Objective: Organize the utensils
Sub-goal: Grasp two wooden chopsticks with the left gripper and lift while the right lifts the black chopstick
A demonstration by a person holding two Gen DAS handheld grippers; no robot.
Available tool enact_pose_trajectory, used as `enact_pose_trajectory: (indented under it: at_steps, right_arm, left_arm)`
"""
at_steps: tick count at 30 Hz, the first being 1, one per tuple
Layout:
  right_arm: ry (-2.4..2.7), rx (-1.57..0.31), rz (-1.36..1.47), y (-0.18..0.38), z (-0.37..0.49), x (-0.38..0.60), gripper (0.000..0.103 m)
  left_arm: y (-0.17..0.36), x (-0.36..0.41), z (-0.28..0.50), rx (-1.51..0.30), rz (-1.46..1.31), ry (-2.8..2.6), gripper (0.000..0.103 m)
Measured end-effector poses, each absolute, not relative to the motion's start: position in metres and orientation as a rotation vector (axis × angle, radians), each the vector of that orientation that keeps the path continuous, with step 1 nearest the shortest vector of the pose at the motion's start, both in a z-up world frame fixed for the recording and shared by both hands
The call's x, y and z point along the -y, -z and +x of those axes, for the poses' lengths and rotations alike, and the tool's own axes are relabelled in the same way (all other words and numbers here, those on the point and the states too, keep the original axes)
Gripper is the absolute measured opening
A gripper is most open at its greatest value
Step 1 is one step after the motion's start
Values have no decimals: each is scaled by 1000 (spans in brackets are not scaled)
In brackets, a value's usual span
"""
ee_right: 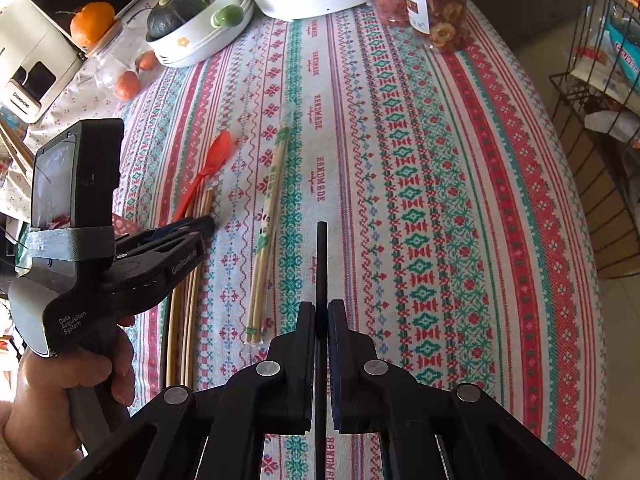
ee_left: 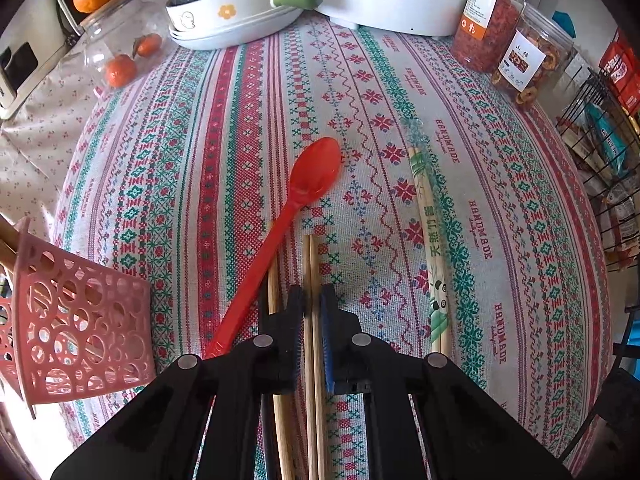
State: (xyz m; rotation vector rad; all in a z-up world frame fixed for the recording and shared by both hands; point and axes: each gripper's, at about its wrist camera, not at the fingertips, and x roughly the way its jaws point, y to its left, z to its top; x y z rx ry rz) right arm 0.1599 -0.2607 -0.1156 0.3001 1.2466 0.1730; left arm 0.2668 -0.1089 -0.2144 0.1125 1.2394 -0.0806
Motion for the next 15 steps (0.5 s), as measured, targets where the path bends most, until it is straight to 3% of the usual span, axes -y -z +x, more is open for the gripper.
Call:
enact_pose_trajectory:
  at_steps: [15]
  right_arm:
    - [-201,-1118,299,77,134,247,4]
  left_arm:
    - [139,71,185,-1013,59,165,9]
